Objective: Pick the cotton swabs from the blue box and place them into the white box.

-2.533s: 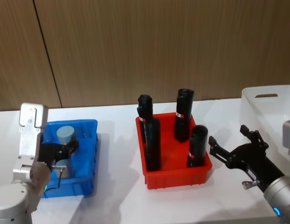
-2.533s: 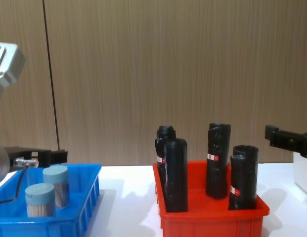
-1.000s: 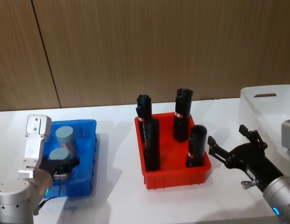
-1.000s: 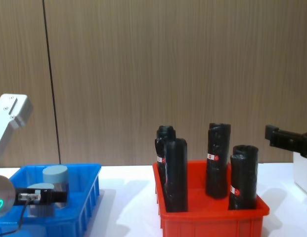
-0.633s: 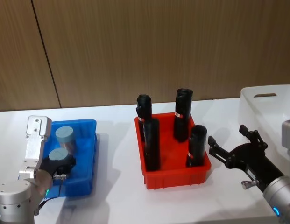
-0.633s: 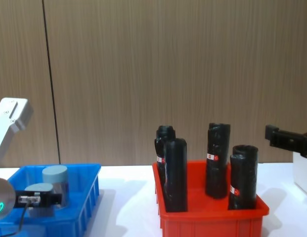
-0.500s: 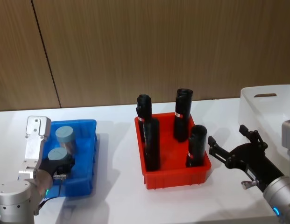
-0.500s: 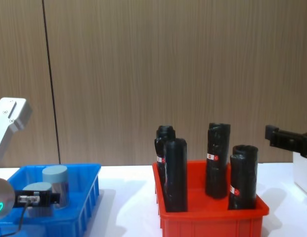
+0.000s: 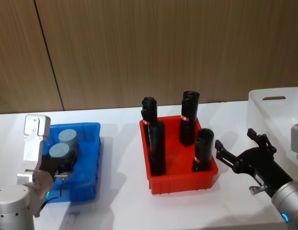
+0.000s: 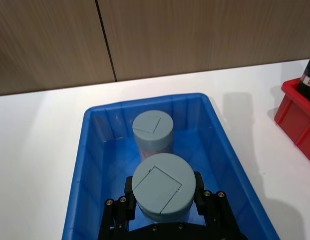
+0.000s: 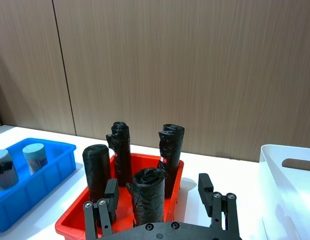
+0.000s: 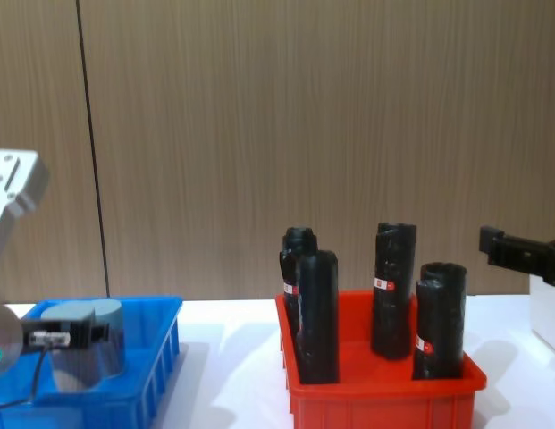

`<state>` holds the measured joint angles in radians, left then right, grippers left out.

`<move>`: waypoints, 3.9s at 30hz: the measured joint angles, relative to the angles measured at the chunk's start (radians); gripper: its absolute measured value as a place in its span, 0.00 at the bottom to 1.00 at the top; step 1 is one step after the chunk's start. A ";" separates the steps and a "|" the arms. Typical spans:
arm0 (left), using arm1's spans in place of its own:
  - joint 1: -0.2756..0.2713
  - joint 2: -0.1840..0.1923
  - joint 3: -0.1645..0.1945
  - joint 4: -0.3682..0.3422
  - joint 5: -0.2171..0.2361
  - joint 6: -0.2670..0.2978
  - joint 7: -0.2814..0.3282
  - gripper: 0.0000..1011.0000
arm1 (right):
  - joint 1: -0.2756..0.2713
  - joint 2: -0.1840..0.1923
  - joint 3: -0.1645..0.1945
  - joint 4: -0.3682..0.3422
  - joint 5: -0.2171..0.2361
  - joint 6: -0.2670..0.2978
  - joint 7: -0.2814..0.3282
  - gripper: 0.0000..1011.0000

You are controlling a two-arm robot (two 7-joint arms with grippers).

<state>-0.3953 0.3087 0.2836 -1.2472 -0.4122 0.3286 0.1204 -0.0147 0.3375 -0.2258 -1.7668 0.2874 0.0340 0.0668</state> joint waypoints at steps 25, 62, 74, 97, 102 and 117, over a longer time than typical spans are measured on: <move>0.047 0.063 -0.021 -0.263 0.050 0.023 -0.180 0.66 | 0.000 0.000 0.000 0.000 0.000 0.000 0.000 0.99; -0.070 0.044 0.005 -0.215 -0.022 0.040 -0.731 0.66 | 0.000 0.000 0.000 0.000 0.000 0.000 0.000 0.99; -0.120 0.023 0.028 -0.126 -0.025 0.035 -0.876 0.66 | 0.000 0.000 0.000 0.000 0.000 0.000 0.000 0.99; -0.157 0.020 0.038 -0.059 -0.024 0.012 -0.952 0.66 | 0.000 0.000 0.000 0.000 0.000 0.000 0.000 0.99; -0.159 0.021 0.038 -0.055 -0.025 0.009 -0.957 0.66 | 0.000 0.000 0.001 0.000 0.000 0.000 0.003 0.99; -0.162 0.022 0.040 -0.049 -0.028 0.005 -0.964 0.66 | 0.014 0.022 0.011 -0.017 0.019 0.033 0.107 0.99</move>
<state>-0.5575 0.3302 0.3233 -1.2962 -0.4398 0.3336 -0.8437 -0.0009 0.3593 -0.2148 -1.7837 0.3068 0.0675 0.1742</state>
